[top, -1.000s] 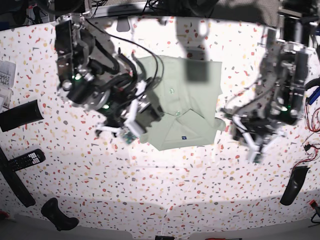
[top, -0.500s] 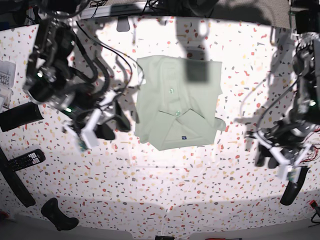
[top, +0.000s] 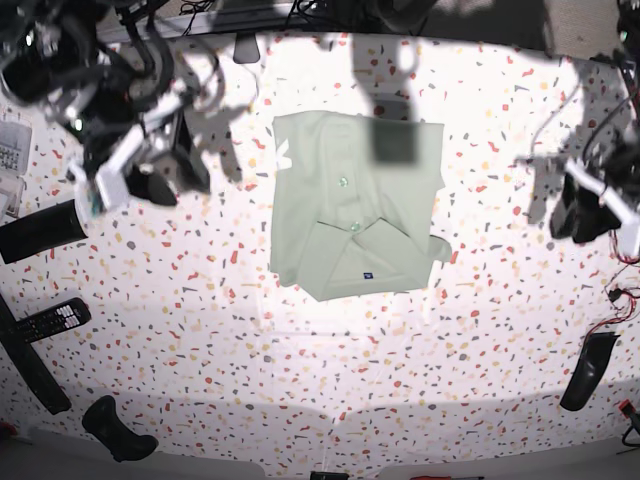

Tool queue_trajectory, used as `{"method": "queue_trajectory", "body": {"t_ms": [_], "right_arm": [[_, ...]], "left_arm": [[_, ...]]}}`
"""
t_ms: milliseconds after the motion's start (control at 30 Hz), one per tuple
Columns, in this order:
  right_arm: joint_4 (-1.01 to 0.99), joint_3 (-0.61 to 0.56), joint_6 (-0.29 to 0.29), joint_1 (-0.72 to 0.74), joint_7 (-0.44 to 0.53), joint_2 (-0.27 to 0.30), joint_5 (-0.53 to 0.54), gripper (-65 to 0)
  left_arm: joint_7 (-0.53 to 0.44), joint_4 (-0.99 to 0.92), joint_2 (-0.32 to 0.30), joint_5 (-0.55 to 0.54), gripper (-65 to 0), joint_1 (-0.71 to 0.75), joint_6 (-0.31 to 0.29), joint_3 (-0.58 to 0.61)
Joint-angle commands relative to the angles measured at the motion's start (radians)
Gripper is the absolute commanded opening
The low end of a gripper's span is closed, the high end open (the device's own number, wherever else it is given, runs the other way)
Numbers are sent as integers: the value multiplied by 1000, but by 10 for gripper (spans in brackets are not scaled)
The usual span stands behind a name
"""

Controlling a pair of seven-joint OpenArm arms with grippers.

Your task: Fold the T-shirt properly

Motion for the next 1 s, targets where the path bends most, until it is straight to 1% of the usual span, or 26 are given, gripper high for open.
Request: {"method": "queue_trajectory", "body": {"t_ms": [0, 33, 167, 267, 367, 433, 500, 533, 633, 767, 867, 933, 967], "right_arm": [[16, 4, 5, -30, 24, 4, 23, -390], [16, 4, 5, -61, 24, 4, 23, -390], [16, 4, 5, -188, 24, 2, 50, -390], [16, 4, 5, -285, 24, 2, 53, -390], [16, 4, 5, -375, 24, 2, 53, -390], [16, 4, 5, -435, 24, 2, 53, -390], [16, 4, 5, -502, 24, 2, 52, -390], [16, 4, 5, -536, 24, 2, 52, -390], [16, 4, 5, -632, 27, 2, 48, -390], [16, 4, 5, -713, 57, 2, 42, -390], [-74, -4, 5, -715, 117, 3, -17, -390], [-171, -22, 5, -704, 184, 3, -75, -390], [-229, -37, 5, -693, 208, 5, -100, -390]], "left_arm": [[-21, 32, -14, -32, -456, 26, -18, -30], [-20, 46, -14, -51, -456, 59, -29, -54], [13, 93, -14, -79, -456, 189, -32, -148], [40, 117, -14, -84, -456, 291, -104, -218], [84, 126, -14, -152, -456, 378, -148, -280], [134, 126, -14, -199, -460, 433, -199, -311], [180, 126, -14, -244, -488, 496, -254, -334], [193, 126, -14, -264, -505, 531, -272, -341], [220, 125, -14, -296, -540, 630, -280, -345], [233, 99, -14, -298, -540, 715, -289, -344], [240, -11, -13, -350, -540, 726, -289, -344], [209, -119, -14, -366, -540, 722, -289, -342], [184, -180, -14, -358, -540, 718, -289, -337]]}}
